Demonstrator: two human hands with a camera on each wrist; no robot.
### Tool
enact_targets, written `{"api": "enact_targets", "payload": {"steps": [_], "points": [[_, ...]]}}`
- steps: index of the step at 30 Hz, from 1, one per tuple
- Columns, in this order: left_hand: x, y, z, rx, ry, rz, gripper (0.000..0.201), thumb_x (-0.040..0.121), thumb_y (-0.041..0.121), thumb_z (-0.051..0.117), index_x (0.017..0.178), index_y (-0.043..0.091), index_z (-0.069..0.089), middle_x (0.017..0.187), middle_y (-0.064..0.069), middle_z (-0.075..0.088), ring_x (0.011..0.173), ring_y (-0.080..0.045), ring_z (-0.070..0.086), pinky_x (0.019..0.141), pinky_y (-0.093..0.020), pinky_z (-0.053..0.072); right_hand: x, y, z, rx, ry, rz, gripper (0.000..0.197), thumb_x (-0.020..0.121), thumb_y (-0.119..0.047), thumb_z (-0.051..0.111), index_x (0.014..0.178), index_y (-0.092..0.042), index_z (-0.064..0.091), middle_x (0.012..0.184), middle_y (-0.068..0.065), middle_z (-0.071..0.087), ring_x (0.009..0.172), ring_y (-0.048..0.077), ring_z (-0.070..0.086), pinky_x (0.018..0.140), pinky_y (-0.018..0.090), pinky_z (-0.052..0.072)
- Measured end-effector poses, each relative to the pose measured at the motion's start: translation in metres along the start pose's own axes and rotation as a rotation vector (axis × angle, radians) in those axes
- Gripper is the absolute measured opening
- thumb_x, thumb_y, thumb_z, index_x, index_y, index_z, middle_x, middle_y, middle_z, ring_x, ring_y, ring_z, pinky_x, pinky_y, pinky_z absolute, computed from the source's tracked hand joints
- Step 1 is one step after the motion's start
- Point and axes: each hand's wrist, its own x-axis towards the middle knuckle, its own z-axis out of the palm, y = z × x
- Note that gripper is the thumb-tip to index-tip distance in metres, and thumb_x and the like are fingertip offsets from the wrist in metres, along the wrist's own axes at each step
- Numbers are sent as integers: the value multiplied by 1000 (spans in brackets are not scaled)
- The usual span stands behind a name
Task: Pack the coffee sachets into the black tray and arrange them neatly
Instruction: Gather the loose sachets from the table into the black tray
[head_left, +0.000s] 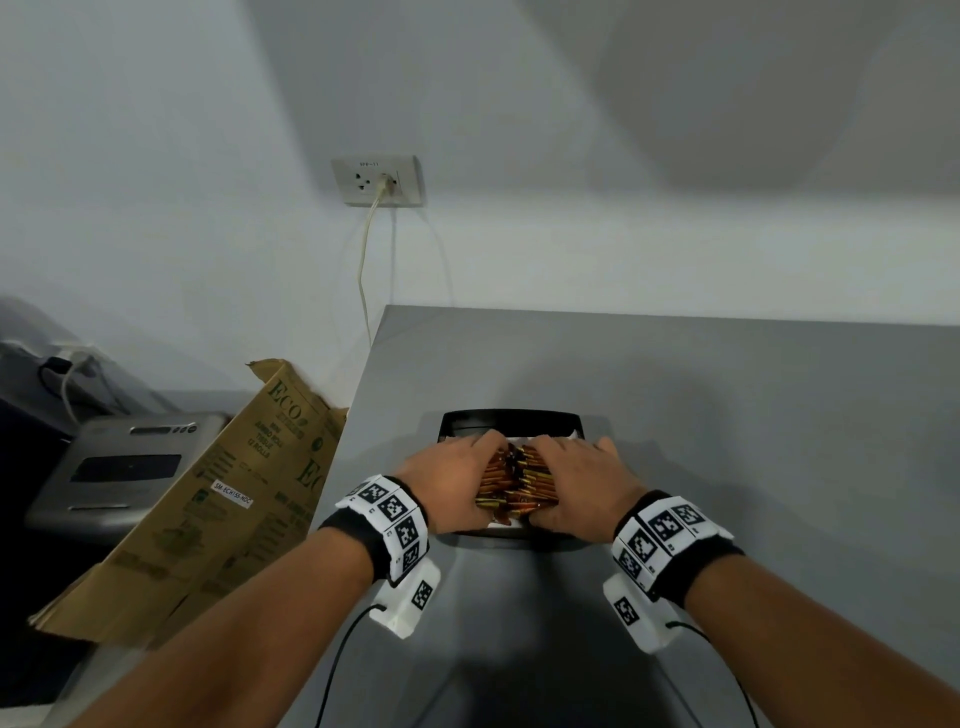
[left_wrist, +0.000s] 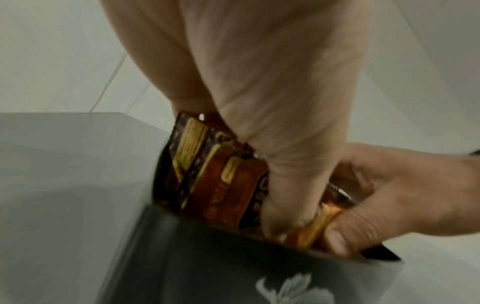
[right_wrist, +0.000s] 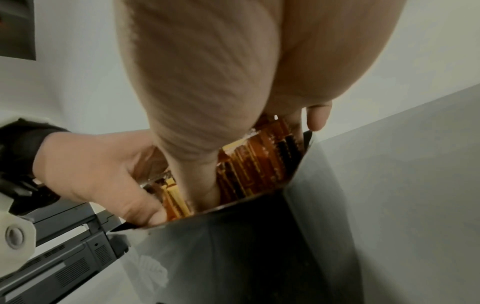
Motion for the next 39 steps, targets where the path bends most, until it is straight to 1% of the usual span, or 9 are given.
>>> {"api": "enact_targets", "payload": {"steps": [5, 8, 10, 14, 17, 21, 27, 34, 39], "points": [[-8, 1, -5, -152, -47, -13, 88, 62, 60, 80, 135, 29, 41, 120, 9, 56, 102, -10, 58, 89, -29, 52, -9, 2, -2, 48, -70, -5, 81, 71, -83, 50, 139, -39, 37, 130, -13, 58, 117, 15, 54, 99, 41, 30], [-13, 2, -1, -94, -46, 18, 97, 59, 75, 75, 138, 31, 41, 127, 11, 53, 111, -9, 52, 98, -31, 48, -12, 3, -7, 137, -73, -7, 54, 89, -64, 44, 138, -40, 45, 126, -14, 62, 116, 13, 55, 101, 40, 29], [-17, 3, 3, -50, -32, 36, 101, 57, 79, 73, 140, 30, 41, 130, 11, 53, 115, -10, 51, 101, -31, 45, -12, 6, -9, 168, -85, -12, 43, 93, -52, 43, 132, -38, 51, 117, -15, 66, 110, 11, 58, 104, 42, 29], [-19, 1, 11, 18, -2, 45, 106, 57, 81, 69, 144, 31, 37, 135, 11, 53, 120, -11, 51, 105, -33, 42, -7, 11, -11, 148, -118, -23, 38, 92, -49, 49, 128, -38, 55, 105, -14, 69, 101, 10, 61, 103, 39, 29], [-18, 0, 14, 30, -4, 42, 107, 60, 81, 65, 147, 31, 32, 139, 8, 52, 125, -14, 49, 109, -36, 40, -3, 11, -16, 126, -117, -24, 31, 92, -49, 50, 117, -35, 60, 97, -10, 70, 93, 12, 63, 103, 41, 35], [-17, 1, 15, 19, 14, 63, 98, 65, 78, 65, 146, 33, 32, 140, 7, 51, 125, -16, 49, 109, -38, 39, 2, 12, -23, 147, -118, -15, 26, 92, -47, 51, 109, -33, 64, 92, -11, 70, 86, 12, 65, 94, 40, 47], [-19, 0, 17, 18, 5, 51, 97, 66, 76, 66, 146, 33, 31, 139, 7, 52, 125, -16, 48, 110, -38, 38, 6, 14, -22, 140, -95, -13, 32, 84, -52, 46, 101, -33, 66, 83, -9, 69, 76, 10, 65, 81, 38, 55], [-20, 0, 19, 10, 20, 44, 92, 66, 76, 66, 142, 32, 36, 134, 8, 54, 121, -16, 50, 108, -37, 39, 3, 7, -25, 44, -43, -3, 29, 84, -52, 62, 103, -30, 64, 86, -7, 67, 80, 13, 64, 81, 35, 55], [-19, -1, 20, 9, 30, 34, 95, 63, 77, 67, 141, 31, 37, 132, 6, 55, 122, -16, 48, 108, -37, 39, 6, -2, -26, -98, -123, -33, 28, 82, -45, 67, 104, -28, 61, 96, -7, 67, 91, 17, 63, 93, 38, 46]]}}
